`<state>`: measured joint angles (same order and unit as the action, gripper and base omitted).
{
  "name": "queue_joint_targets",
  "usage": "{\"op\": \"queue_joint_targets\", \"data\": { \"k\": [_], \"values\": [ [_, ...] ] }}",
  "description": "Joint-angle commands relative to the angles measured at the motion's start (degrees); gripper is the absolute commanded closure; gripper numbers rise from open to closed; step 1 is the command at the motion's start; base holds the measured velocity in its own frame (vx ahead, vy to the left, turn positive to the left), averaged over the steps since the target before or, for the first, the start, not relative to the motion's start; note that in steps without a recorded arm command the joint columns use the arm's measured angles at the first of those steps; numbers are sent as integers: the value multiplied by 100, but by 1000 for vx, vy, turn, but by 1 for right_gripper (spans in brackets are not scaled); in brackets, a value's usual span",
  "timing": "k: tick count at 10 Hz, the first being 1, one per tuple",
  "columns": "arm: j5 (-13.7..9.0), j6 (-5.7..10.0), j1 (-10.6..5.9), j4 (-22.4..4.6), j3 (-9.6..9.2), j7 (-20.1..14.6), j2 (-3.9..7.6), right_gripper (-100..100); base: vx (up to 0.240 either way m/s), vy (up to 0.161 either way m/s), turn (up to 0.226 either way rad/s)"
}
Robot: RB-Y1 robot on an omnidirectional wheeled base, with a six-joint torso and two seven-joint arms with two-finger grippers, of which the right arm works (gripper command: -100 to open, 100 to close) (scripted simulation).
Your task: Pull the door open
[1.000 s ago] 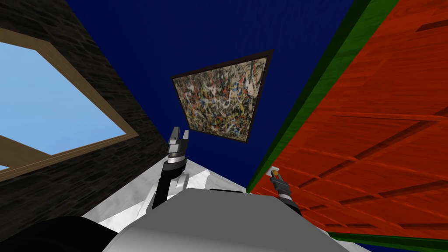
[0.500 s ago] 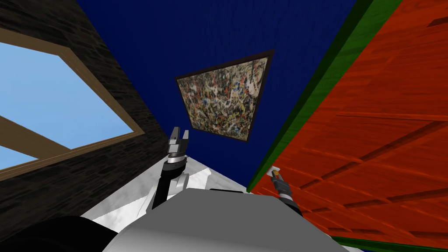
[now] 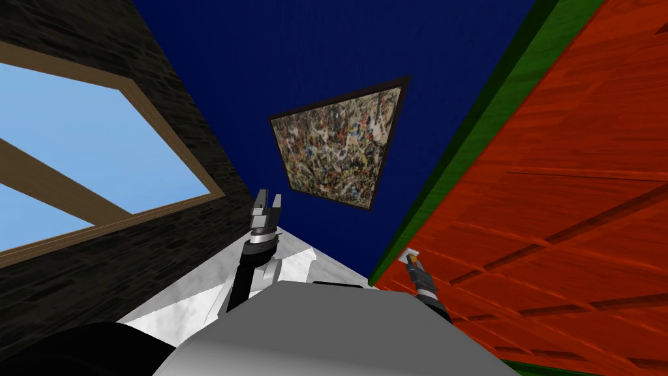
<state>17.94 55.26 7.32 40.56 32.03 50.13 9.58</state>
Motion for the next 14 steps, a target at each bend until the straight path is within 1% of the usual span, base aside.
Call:
{"op": "queue_joint_targets", "data": {
  "k": [1, 3, 4, 6, 7, 9, 10, 11, 12, 13, 14],
  "values": [
    [-49, 6, 13, -7, -4, -165, 6, 100, -39, -2, 28],
    [-192, -2, 29, 0, -50, -510, 23, 100, -36, -4, 61],
    [-192, -2, 29, 0, -50, -542, 23, 100, -34, -9, 39],
    [-352, -11, 46, 6, -101, -901, 41, 100, -42, -8, 72],
    [-352, -11, 46, 6, -101, -953, 41, 100, -43, -9, 45],
    [-512, -20, 64, 13, -152, -1319, 60, 100, -50, -8, 77],
    [-512, -20, 64, 13, -152, -1365, 60, 100, -36, -4, 38],
    [-605, -25, 74, 17, -182, -1581, 71, 100, -41, -1, 62],
    [-697, -30, 84, 21, -212, -1727, 82, 100, -56, -14, 102],
    [-697, -30, 84, 21, -212, -1817, 82, 100, -42, -16, 51],
    [-790, -35, 94, 25, -242, -2015, 93, 100, -40, -8, 69]
  ]
}}
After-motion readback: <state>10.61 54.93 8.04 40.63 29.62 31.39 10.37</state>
